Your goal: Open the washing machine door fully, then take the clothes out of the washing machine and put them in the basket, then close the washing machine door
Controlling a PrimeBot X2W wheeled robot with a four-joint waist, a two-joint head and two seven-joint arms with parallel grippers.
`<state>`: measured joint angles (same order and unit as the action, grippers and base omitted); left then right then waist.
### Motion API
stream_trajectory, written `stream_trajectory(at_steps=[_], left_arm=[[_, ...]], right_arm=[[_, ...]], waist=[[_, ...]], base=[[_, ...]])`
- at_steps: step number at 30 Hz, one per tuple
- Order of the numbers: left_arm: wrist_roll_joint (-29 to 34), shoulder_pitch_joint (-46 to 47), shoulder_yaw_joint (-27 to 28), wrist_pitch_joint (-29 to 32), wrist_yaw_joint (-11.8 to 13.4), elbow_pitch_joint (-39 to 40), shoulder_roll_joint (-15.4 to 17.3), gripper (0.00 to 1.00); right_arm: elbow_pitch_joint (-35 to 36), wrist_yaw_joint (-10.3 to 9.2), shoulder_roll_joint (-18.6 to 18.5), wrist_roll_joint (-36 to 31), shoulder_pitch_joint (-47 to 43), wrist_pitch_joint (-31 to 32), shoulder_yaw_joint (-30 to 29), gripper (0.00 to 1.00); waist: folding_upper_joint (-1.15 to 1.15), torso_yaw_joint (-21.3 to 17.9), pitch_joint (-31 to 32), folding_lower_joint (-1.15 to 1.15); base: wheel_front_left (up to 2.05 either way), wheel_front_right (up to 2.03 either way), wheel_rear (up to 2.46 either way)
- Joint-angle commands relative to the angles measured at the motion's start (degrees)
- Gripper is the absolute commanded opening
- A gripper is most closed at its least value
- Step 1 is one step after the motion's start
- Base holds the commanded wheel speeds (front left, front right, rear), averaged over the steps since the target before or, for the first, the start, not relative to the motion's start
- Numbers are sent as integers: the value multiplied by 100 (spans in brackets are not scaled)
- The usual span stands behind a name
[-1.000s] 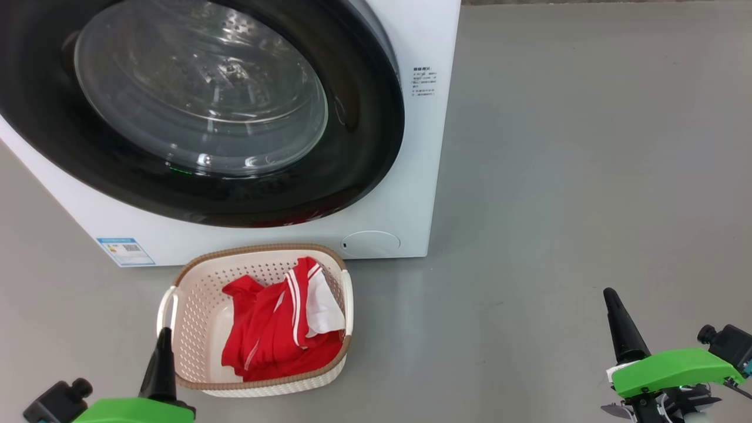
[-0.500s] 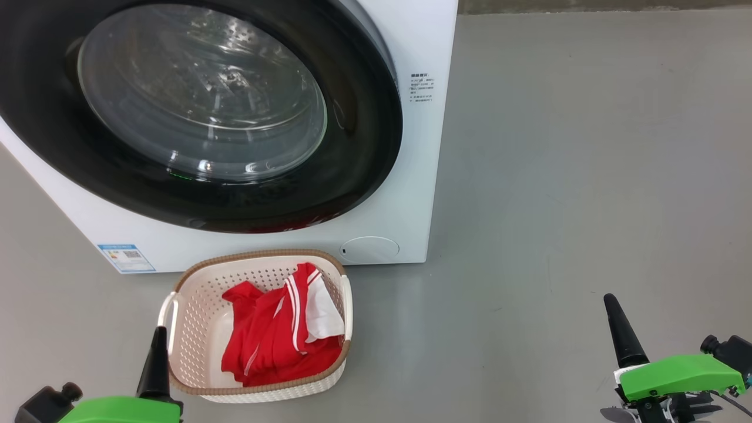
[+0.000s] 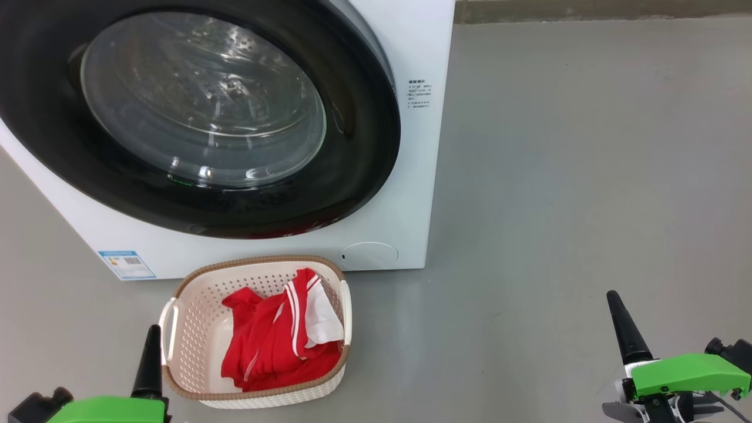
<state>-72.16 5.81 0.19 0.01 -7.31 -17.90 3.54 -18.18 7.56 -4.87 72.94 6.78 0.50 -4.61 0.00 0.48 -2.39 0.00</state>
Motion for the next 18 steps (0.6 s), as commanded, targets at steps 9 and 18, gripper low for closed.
stream_trajectory(at_steps=[9, 18], left_arm=[[-648, 45, 275, 174, -14, 234, 51, 0], [-1180, 40, 377, 325, -15, 291, 31, 0]], right_arm=[[241, -5, 47, 612, 3, 184, -8, 0], [306, -6, 101, 1103, -21, 337, -75, 0]], waist=[[0, -14, 63, 0], [0, -26, 122, 0]], base=[[0, 0, 0], [0, 0, 0]])
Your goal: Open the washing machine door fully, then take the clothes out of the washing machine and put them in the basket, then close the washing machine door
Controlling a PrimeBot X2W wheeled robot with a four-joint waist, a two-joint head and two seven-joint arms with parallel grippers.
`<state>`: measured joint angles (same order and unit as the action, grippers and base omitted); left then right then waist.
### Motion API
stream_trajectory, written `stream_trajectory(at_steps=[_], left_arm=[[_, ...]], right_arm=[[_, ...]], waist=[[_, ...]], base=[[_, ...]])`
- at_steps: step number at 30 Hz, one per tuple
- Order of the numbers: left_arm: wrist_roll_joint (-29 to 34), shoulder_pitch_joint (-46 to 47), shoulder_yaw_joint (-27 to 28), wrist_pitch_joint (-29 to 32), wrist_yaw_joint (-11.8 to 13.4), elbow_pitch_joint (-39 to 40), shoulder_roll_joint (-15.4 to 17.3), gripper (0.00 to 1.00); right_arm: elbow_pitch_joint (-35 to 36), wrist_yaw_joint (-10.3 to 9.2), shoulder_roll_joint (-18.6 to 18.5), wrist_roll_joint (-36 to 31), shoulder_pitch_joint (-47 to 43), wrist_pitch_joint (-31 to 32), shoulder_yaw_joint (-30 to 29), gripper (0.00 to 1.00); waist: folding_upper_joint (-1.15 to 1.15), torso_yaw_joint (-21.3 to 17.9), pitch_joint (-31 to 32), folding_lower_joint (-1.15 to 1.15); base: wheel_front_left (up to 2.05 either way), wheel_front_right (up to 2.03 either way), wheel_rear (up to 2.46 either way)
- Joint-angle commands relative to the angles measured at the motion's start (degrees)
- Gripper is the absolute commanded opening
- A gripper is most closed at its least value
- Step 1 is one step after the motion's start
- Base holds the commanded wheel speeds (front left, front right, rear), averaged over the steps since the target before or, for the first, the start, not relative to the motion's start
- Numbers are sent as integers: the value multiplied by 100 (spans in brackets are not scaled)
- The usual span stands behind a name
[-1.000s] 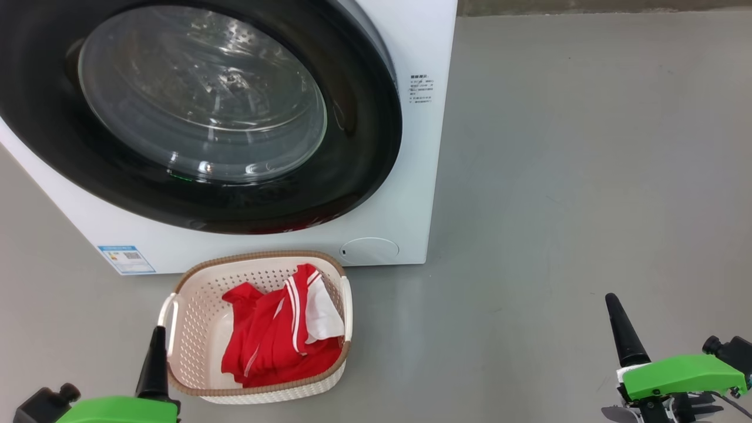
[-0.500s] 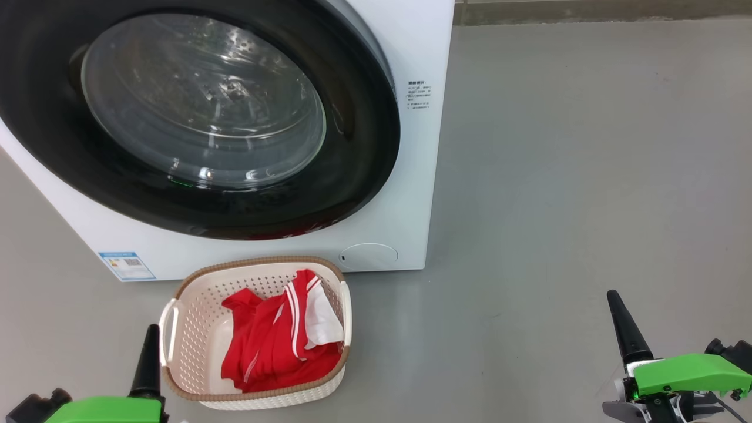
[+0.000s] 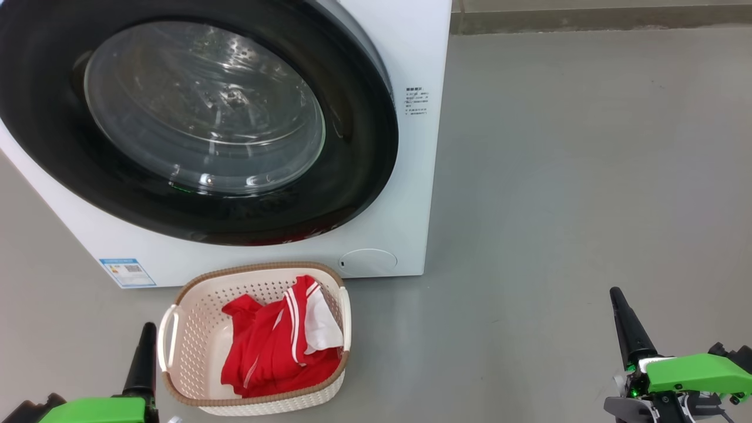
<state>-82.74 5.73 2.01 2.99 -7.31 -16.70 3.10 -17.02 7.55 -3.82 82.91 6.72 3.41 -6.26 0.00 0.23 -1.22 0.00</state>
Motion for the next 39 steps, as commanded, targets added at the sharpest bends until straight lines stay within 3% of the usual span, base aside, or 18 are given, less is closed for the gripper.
stream_trajectory(at_steps=[1, 16, 39], left_arm=[[-181, 47, 207, 43, -16, 178, 73, 0], [-1004, 39, 366, 280, -18, 266, 40, 0], [-991, 41, 392, 301, -18, 267, 23, 0]], right_arm=[[198, -5, 2, 161, -18, 63, 83, 0], [300, -6, 85, 923, -54, 301, -20, 0], [300, -6, 88, 927, -54, 306, -25, 0]], waist=[[0, -3, 11, 0], [0, -23, 104, 0], [0, -23, 104, 0]], base=[[0, 0, 0], [0, 0, 0], [0, 0, 0]])
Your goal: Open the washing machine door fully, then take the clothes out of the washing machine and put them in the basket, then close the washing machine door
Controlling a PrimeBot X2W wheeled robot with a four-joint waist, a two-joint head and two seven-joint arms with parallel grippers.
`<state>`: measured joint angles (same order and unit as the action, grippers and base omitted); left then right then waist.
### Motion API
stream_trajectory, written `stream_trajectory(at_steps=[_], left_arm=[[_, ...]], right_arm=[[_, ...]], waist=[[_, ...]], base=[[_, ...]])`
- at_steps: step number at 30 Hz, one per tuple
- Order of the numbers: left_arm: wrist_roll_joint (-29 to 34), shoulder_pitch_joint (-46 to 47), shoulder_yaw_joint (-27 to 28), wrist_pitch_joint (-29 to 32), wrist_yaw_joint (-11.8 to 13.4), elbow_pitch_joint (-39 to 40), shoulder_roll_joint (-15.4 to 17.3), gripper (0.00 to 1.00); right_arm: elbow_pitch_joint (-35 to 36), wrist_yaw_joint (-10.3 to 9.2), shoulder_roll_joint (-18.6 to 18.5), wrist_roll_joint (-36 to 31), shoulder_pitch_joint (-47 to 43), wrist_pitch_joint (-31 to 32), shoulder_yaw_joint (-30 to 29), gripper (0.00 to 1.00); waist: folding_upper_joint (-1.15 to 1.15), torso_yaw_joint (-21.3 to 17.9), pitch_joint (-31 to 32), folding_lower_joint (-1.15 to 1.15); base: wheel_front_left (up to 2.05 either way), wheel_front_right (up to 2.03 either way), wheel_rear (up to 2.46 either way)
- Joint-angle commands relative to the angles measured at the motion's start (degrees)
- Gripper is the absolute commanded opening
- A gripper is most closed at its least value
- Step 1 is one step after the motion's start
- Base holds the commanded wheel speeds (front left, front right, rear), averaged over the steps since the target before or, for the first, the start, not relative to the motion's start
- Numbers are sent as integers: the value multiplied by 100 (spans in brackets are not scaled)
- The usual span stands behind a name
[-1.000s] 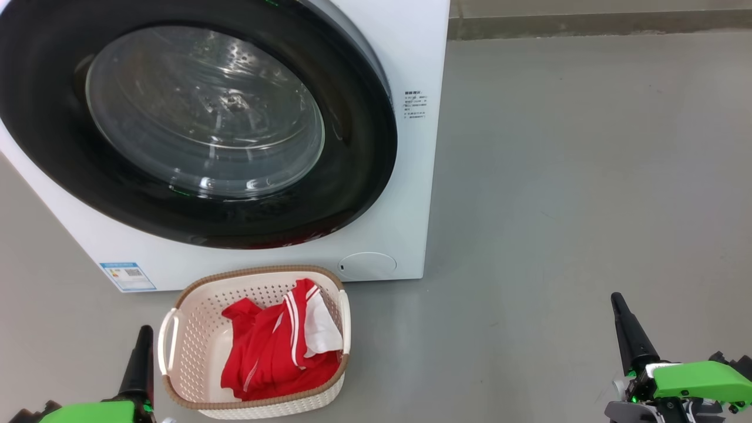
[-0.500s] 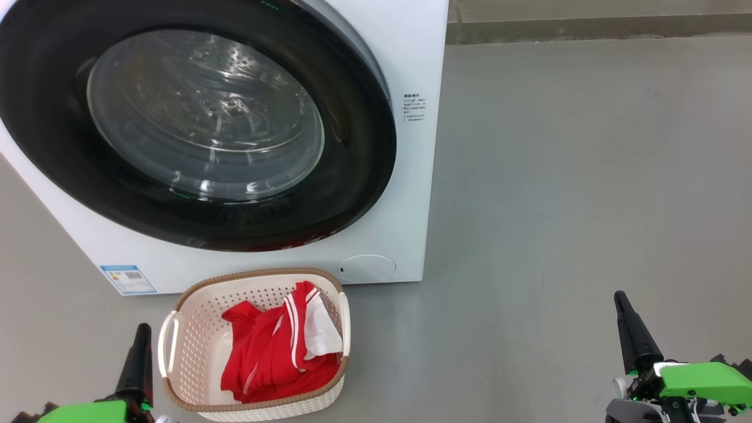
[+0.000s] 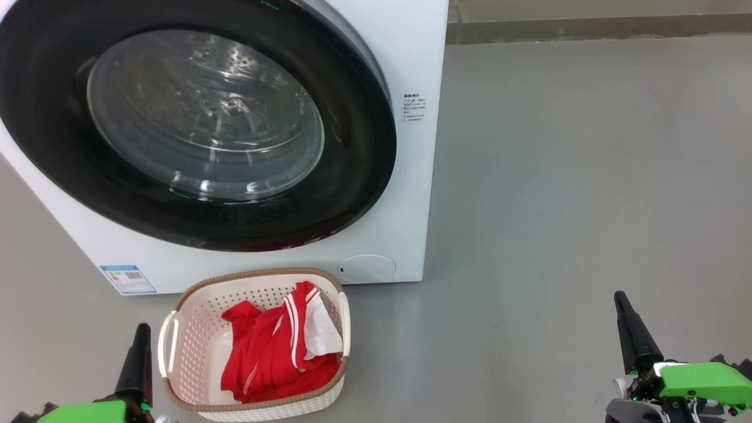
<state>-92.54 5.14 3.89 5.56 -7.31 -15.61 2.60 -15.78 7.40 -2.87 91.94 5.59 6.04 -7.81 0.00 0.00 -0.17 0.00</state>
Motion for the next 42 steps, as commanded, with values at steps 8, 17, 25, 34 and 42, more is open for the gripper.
stream_trajectory(at_steps=[8, 17, 25, 34, 42], left_arm=[[-6, 100, 210, 50, -18, 157, 69, 0], [0, 101, 216, 55, -18, 157, 64, 0], [5, 101, 223, 60, -18, 157, 60, 0], [10, 102, 229, 65, -18, 157, 56, 0], [14, 102, 233, 69, -18, 157, 52, 0]], right_arm=[[176, 9, -5, 23, 59, 44, 129, 0], [176, 9, -5, 22, 59, 45, 128, 0], [176, 9, -4, 21, 59, 46, 127, 0], [176, 9, -4, 21, 59, 46, 127, 0], [176, 9, -3, 20, 59, 47, 126, 0]], waist=[[0, 0, 0, 0], [0, 0, 0, 0], [0, 0, 0, 0], [0, 0, 0, 0], [0, 0, 0, 0]], base=[[0, 0, 0], [0, 0, 0], [0, 0, 0], [0, 0, 0], [0, 0, 0]])
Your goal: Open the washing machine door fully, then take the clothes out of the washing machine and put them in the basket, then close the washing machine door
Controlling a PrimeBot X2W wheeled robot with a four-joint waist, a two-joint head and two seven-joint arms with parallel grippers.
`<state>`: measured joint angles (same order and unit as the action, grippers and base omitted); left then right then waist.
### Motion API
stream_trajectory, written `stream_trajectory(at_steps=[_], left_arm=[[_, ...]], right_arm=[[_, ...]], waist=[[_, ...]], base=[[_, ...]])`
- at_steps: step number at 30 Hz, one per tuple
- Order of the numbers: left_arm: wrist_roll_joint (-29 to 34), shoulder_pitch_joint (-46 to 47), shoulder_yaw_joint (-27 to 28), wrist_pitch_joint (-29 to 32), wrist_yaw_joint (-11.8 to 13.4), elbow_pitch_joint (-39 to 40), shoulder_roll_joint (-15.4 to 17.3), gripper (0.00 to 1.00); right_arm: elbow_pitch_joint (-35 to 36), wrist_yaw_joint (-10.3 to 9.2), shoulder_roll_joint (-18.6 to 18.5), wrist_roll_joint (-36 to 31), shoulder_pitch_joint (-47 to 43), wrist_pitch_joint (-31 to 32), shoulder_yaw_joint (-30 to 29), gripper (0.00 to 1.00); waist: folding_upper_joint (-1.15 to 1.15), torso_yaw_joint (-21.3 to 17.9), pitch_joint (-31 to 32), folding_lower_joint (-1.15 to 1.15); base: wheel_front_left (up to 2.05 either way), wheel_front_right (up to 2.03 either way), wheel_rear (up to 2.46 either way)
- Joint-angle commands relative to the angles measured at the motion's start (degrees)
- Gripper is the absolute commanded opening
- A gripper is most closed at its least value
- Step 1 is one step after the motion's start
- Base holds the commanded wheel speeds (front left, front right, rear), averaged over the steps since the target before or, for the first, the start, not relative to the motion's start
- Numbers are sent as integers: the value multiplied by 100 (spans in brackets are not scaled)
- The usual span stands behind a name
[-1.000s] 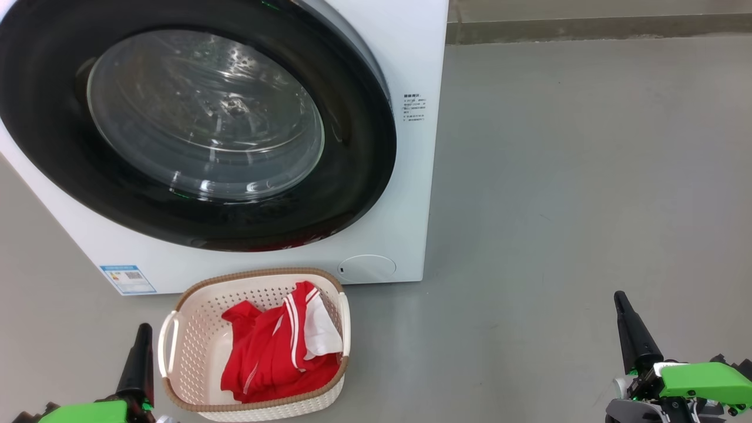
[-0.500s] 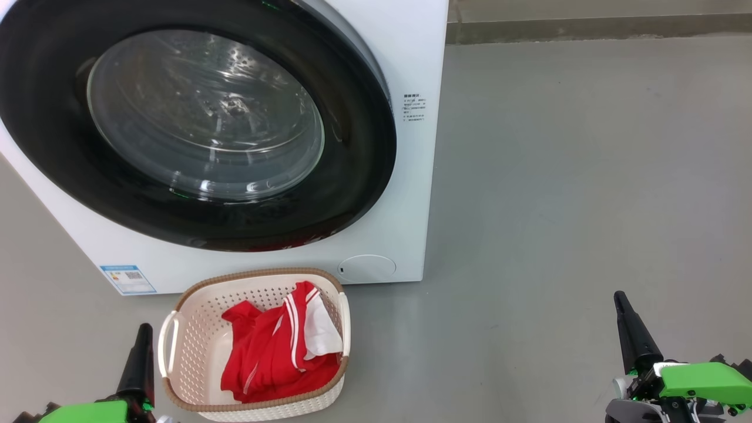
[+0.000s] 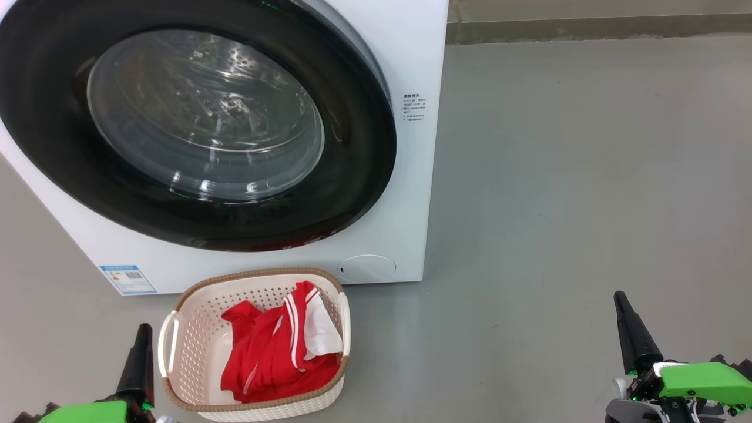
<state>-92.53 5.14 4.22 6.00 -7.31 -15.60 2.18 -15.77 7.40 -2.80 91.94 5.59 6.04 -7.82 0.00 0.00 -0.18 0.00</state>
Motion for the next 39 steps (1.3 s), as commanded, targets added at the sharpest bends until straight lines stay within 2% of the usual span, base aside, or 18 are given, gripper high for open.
stream_trajectory(at_steps=[1, 39], left_arm=[[13, 102, 201, 25, -18, 155, 94, 0], [26, 103, 216, 38, -18, 155, 83, 0]], right_arm=[[175, 9, -11, 20, 60, 47, 127, 0], [175, 9, -10, 19, 60, 49, 125, 0]], waist=[[0, 0, 0, 0], [0, 0, 0, 0]], base=[[0, 0, 0], [0, 0, 0]])
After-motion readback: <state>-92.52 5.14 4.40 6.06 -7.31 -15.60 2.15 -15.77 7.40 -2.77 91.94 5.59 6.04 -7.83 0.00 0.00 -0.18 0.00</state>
